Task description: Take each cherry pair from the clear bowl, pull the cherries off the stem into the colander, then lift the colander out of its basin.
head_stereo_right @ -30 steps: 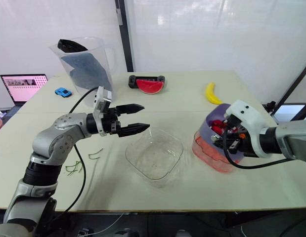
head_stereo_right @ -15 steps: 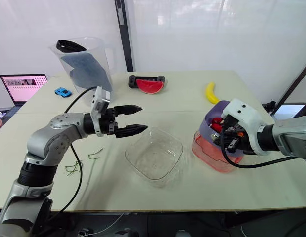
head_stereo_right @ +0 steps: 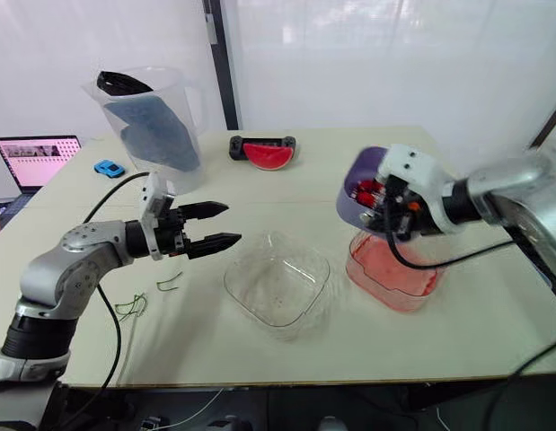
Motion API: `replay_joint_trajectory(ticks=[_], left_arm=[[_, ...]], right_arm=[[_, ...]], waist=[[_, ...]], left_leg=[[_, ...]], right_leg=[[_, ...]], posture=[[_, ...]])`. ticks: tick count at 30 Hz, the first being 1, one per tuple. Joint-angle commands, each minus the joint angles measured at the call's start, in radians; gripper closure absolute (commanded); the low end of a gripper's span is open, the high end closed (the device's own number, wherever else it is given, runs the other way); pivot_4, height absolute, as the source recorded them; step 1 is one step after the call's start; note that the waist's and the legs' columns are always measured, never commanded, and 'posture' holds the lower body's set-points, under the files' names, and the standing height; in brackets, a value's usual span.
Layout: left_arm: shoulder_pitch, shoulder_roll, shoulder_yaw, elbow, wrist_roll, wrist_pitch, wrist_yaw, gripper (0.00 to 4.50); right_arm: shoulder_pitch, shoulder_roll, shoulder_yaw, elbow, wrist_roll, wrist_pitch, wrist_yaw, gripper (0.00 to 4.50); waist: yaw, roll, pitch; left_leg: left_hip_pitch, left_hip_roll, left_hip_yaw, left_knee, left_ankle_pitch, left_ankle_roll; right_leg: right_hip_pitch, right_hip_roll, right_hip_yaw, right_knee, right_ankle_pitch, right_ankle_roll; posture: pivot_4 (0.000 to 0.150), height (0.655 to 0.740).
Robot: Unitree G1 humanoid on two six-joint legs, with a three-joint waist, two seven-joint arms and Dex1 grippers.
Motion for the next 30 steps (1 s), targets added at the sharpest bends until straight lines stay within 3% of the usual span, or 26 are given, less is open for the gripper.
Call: replay_joint_trajectory(ticks=[1, 5, 11, 19, 27, 28, 30], left_arm=[[0.046, 0.02, 0.064, -0.097, -0.015, 0.001, 0.048, 0.0], [0.163, 0.044, 0.138, -0.218, -0.042, 0.04, 0.115, 0.0], [0.278, 0.072, 0.228, -0.343, -0.082, 0.092, 0.194, 0.0], [0.345, 0.094, 0.283, -0.42, -0.123, 0.127, 0.255, 0.0], [0.32, 0.109, 0.259, -0.387, -0.127, 0.109, 0.253, 0.0], [0.31, 0.11, 0.25, -0.375, -0.126, 0.105, 0.247, 0.0], [0.294, 0.11, 0.238, -0.356, -0.124, 0.098, 0.236, 0.0]], right_arm=[[-0.138, 0.116, 0.12, 0.215, -0.18, -0.198, 0.121, 4.29], [-0.236, 0.326, 0.198, 0.518, -0.302, -0.402, 0.2, 4.29], [-0.254, 0.522, 0.218, 0.842, -0.423, -0.619, 0.226, 4.29], [-0.28, 0.644, 0.191, 1.122, -0.549, -0.808, 0.197, 4.29], [-0.348, 0.636, 0.09, 1.158, -0.555, -0.811, 0.239, 0.28], [-0.359, 0.621, 0.068, 1.146, -0.546, -0.799, 0.247, 0.03], [-0.372, 0.604, 0.026, 1.127, -0.529, -0.775, 0.261, 0.03]], waist=[[-0.004, 0.0, 0.0], [-0.011, 0.0, 0.0], [-0.006, 0.0, 0.0], [-0.009, 0.0, 0.0], [-0.011, 0.0, 0.0], [-0.009, 0.0, 0.0], [-0.008, 0.0, 0.0]], left_leg=[[-0.001, 0.0, 0.0, 0.0, 0.0, 0.0], [-0.005, 0.0, -0.001, 0.0, 0.002, -0.004], [-0.011, 0.0, -0.003, 0.002, 0.006, -0.01], [-0.011, -0.001, -0.003, 0.001, 0.007, -0.012], [-0.01, -0.001, -0.003, 0.001, 0.007, -0.013], [-0.01, -0.001, -0.003, 0.001, 0.007, -0.013], [-0.01, -0.001, -0.003, 0.001, 0.007, -0.013]], right_leg=[[-0.001, 0.0, 0.0, 0.0, 0.0, 0.0], [-0.005, 0.0, 0.0, 0.001, 0.0, 0.0], [-0.009, -0.001, -0.001, 0.002, 0.0, 0.0], [-0.01, -0.001, -0.002, 0.004, 0.0, 0.0], [-0.011, 0.0, -0.001, 0.005, 0.0, -0.001], [-0.011, 0.0, -0.001, 0.005, 0.0, -0.001], [-0.011, 0.0, -0.002, 0.006, 0.0, -0.001]], posture=[[0.15, 0.74], [0.15, 0.74], [0.15, 0.74], [0.15, 0.74], [0.15, 0.74], [0.15, 0.74], [0.15, 0.74]])
